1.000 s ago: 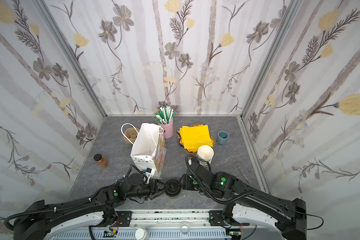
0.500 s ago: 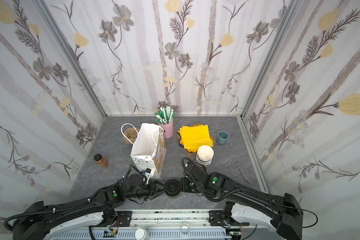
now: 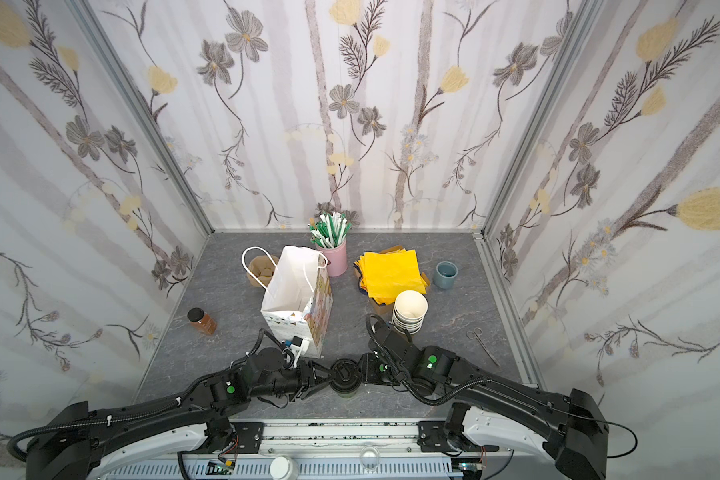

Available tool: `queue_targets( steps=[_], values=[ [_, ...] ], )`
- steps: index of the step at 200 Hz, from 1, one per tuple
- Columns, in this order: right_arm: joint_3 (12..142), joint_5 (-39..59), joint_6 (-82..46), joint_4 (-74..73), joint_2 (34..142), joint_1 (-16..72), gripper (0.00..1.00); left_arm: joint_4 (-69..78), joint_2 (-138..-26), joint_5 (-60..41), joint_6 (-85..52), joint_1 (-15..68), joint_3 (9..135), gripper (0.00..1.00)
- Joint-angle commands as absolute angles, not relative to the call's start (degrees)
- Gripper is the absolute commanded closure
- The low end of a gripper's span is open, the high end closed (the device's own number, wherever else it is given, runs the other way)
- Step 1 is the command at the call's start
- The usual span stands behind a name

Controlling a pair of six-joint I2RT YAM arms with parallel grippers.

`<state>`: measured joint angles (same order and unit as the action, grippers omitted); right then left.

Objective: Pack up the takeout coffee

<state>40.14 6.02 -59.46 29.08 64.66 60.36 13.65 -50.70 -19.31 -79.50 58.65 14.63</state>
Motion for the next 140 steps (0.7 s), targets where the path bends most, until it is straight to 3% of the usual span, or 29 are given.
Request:
queue_targets(
  steps=[1, 21, 50, 76, 140],
  values=[
    [41.49, 3.80, -59.66, 31.35, 62.12, 60.29, 0.54, 12.92, -50.54, -19.16, -79.45, 58.62, 14.65, 0.51],
    [40.15, 2.99, -61.35, 32.86, 60.47, 59.88, 0.55, 12.92, -50.72, -19.51, -79.28, 58.62, 14.76, 0.51],
    [38.34, 4.77, -63.27, 32.06, 61.49, 59.61, 0.70, 12.92, -50.80, -19.38, -79.36, 58.62, 14.69, 0.52],
    [37.45, 7.77, -63.29, 28.87, 62.41, 59.55, 0.78, 12.92, -50.88, -19.58, -79.36, 58.61, 14.90, 0.52],
    [36.32, 9.78, -63.13, 25.87, 62.12, 59.29, 0.82, 12.92, -51.18, -19.40, -79.29, 58.62, 14.95, 0.53]
  ],
)
